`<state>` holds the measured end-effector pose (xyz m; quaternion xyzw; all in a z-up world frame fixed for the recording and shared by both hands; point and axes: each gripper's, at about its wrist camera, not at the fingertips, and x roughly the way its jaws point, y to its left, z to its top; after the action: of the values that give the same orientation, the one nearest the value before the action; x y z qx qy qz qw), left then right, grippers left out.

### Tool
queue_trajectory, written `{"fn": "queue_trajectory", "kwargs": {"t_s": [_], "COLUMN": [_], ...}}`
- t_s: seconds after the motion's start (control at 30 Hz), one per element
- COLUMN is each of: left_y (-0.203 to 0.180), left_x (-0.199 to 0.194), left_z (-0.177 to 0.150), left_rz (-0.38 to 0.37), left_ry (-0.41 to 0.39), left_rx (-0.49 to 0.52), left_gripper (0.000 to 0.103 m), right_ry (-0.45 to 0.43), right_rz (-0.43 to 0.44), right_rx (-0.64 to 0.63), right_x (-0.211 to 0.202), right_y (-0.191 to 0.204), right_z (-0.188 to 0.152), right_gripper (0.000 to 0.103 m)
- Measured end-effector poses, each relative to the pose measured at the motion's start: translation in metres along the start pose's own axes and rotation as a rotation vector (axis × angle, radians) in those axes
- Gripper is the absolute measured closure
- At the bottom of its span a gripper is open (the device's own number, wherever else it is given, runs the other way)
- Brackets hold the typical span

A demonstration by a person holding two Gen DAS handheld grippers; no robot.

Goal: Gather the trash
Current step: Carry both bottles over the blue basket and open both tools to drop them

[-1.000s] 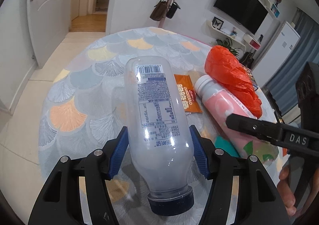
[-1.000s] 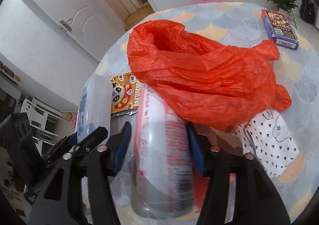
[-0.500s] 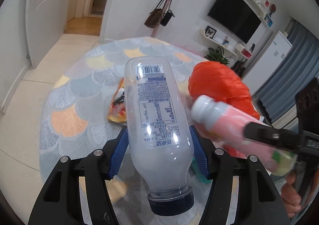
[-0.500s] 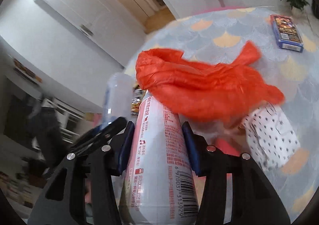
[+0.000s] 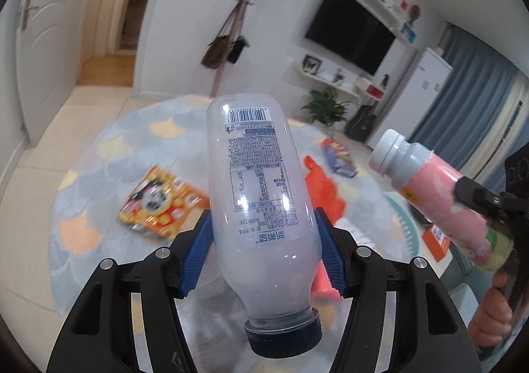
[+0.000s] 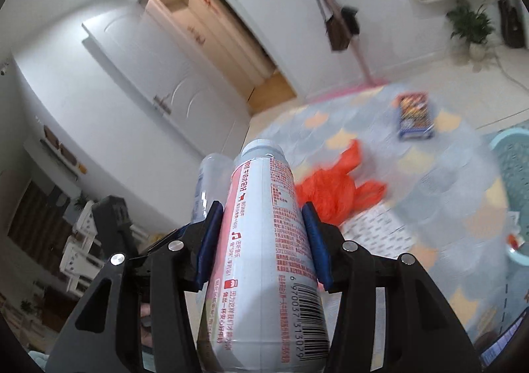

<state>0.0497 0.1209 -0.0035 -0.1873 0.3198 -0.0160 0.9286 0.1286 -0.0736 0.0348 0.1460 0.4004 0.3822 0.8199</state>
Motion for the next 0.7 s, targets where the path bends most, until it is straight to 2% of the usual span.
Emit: {"fn": "queue_trajectory", "kwargs": {"t_s": [0.3,0.57,0.7], "left_y": [-0.077,-0.168,-0.208], "left_x": [0.02,0.081,0.121], "left_z": [0.031,0.046,0.042], "left_rz": [-0.144,-0.28,-0.312], "left_ry": [-0.011,0.076,0.144], "left_rx": [0.13,0.203,0.229], "left_gripper": [0.044,0.044,0.044], "right_ry": [-0.159,-0.269,-0.306], "right_rz": [-0.156,-0.292,-0.344], "right_rx": [0.068,0.175,0.246], "right_x": [-0.057,-0.097,-0.109], "right_y": [-0.059,-0.133,-0.177], "right_z": [0.019,0.025,0.026], "right_gripper": [0.057,0.057,0.057]}}
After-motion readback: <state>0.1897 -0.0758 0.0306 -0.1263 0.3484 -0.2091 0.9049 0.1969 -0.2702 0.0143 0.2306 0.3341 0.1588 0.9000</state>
